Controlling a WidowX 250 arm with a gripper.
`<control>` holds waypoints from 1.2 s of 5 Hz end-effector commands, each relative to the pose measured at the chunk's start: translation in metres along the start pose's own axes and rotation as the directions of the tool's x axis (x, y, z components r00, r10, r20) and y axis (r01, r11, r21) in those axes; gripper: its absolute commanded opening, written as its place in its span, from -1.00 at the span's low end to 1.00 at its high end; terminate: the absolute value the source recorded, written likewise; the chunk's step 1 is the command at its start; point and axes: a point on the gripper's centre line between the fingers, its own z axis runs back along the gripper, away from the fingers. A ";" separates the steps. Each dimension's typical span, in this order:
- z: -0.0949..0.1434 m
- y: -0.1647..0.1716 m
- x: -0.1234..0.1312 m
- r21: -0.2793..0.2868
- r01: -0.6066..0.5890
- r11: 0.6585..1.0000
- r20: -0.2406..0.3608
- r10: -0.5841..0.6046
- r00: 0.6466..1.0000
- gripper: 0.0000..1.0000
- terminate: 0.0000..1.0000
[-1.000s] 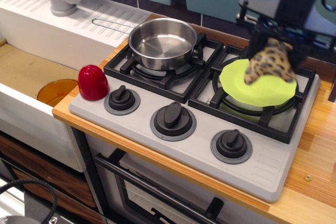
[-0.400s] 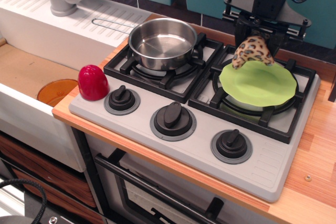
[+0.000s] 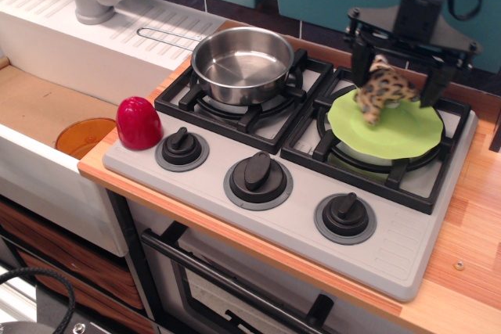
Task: Put stuffedcheeta on plate and sweetpotato in pot or pan on stove
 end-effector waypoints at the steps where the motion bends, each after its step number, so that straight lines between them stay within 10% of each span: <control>1: 0.049 -0.002 -0.008 -0.031 -0.009 0.999 0.016 0.009 1.000 1.00 -1.00; 6: 0.077 0.030 -0.023 -0.026 0.088 0.996 -0.020 -0.088 0.996 1.00 -1.00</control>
